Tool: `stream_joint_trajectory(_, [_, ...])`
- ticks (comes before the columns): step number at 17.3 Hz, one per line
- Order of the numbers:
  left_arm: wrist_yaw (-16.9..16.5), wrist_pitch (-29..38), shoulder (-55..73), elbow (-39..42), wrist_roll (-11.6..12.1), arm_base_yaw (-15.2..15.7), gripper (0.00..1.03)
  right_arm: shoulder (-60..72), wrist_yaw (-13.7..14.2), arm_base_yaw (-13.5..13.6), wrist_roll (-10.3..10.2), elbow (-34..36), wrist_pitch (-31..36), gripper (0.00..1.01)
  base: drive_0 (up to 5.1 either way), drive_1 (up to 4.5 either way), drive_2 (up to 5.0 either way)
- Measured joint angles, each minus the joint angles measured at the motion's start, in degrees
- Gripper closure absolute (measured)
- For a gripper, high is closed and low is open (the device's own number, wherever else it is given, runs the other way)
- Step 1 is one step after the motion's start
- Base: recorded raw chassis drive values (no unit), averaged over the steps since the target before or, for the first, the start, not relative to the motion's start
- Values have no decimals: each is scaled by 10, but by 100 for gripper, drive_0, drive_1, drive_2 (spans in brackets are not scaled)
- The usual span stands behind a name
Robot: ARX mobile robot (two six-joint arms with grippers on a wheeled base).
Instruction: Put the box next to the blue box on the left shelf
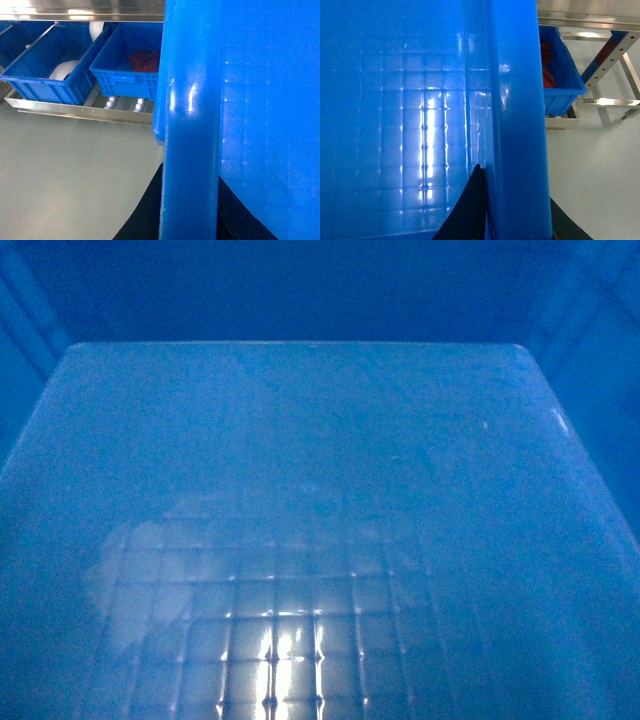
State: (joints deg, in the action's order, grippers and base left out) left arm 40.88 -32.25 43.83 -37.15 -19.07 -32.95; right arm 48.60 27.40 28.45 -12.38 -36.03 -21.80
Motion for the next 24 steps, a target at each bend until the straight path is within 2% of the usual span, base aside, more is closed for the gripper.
stream_joint_trajectory(24, [0,0,-1,0,0,0,90,0,0,0,0,0,0,88,0,0,0])
